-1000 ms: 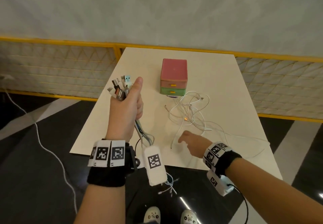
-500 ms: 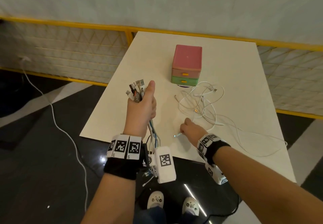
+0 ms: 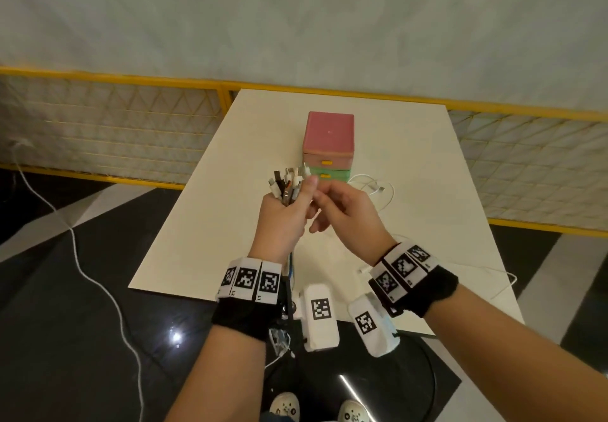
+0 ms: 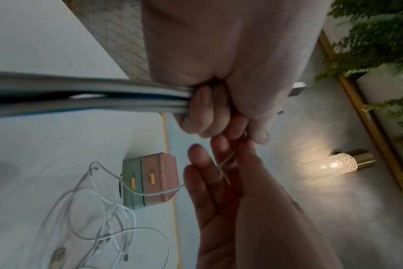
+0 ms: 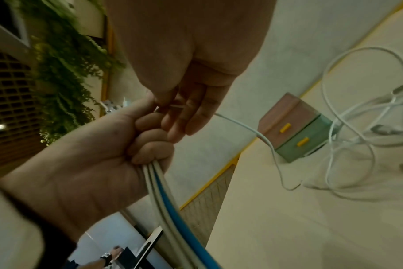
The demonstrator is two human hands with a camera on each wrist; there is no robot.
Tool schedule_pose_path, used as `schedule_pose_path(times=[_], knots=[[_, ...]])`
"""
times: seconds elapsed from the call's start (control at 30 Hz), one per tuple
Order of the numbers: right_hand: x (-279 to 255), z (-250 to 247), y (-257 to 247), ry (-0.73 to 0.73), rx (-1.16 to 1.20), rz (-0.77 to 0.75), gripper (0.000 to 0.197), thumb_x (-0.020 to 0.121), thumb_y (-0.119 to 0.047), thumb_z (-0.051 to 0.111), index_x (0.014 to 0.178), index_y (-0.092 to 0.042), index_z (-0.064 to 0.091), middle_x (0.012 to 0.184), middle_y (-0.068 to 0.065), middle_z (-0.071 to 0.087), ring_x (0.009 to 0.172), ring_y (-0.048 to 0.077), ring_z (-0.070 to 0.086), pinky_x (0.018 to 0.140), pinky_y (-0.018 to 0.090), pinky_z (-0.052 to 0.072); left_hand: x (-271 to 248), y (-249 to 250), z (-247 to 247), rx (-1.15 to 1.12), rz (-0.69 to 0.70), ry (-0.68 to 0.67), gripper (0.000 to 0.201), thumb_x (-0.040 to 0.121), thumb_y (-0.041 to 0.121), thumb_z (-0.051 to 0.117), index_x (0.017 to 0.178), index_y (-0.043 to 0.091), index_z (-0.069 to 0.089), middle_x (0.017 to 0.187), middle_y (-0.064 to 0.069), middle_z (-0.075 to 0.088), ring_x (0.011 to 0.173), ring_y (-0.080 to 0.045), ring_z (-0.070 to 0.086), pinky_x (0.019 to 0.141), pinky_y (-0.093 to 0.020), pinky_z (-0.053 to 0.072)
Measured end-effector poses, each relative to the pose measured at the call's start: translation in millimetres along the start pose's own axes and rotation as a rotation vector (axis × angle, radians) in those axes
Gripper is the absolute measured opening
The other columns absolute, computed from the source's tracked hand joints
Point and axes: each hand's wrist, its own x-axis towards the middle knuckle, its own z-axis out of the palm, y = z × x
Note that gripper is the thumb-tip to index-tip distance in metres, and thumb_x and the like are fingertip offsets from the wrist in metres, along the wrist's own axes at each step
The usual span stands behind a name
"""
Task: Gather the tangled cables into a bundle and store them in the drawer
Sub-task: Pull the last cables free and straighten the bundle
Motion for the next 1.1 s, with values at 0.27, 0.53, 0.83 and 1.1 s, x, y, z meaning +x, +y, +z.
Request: schedule_pose_path(times=[0.27, 0.53, 0.83, 1.1], knots=[[-8.6, -12.6, -3.9, -0.166, -0.187, -0.007, 0.018, 0.098, -0.017, 0.048, 0.085, -0.014, 0.06, 0.075, 0.004, 0.063, 0.067, 0.021, 0.069, 0.064, 0.026, 0.051, 11.3, 14.8, -0.9, -0.123, 0.143, 0.041, 0.042, 0.094, 0.048, 0.056, 0.063, 0.02, 0.05, 0.042, 0.01, 0.036, 0.036, -0.009, 0.033, 0.047, -0.027, 0.027], [6.0, -57.2, 44.6, -0.289, -0.454, 0.059, 0.027, 0.1, -0.022, 0.04, 0.077, -0.022, 0.053, 0.072, -0.013, 0.057, 0.077, 0.012, 0.063, 0.083, 0.037, 0.051, 9.6, 58.6, -26.7, -0.57, 0.248, 0.108, 0.044, 0.102, 0.042, 0.04, 0.063, 0.021, 0.039, 0.054, 0.005, 0.027, 0.044, -0.009, 0.032, 0.043, -0.025, 0.043], [51.5, -95.2, 3.5, -0.107, -0.796, -0.081, 0.022, 0.098, -0.023, 0.045, 0.084, -0.016, 0.06, 0.074, -0.01, 0.053, 0.067, 0.001, 0.047, 0.066, 0.024, 0.035, 3.6, 70.3, -49.5, -0.266, 0.32, 0.043, 0.029, 0.099, 0.038, 0.051, 0.1, 0.023, 0.075, 0.045, 0.011, 0.023, 0.04, -0.006, 0.017, 0.04, -0.021, 0.017], [64.5, -67.2, -66.4, -0.219, -0.947, -0.642, 0.025, 0.094, -0.023, 0.049, 0.091, -0.004, 0.067, 0.094, 0.008, 0.062, 0.124, 0.026, 0.053, 0.118, 0.043, 0.01, -1.5, 57.4, -4.7, 0.226, 0.208, -0.148, 0.037, 0.099, 0.041, 0.049, 0.092, 0.013, 0.072, 0.052, 0.001, 0.059, 0.035, 0.002, 0.041, 0.044, -0.014, 0.03]])
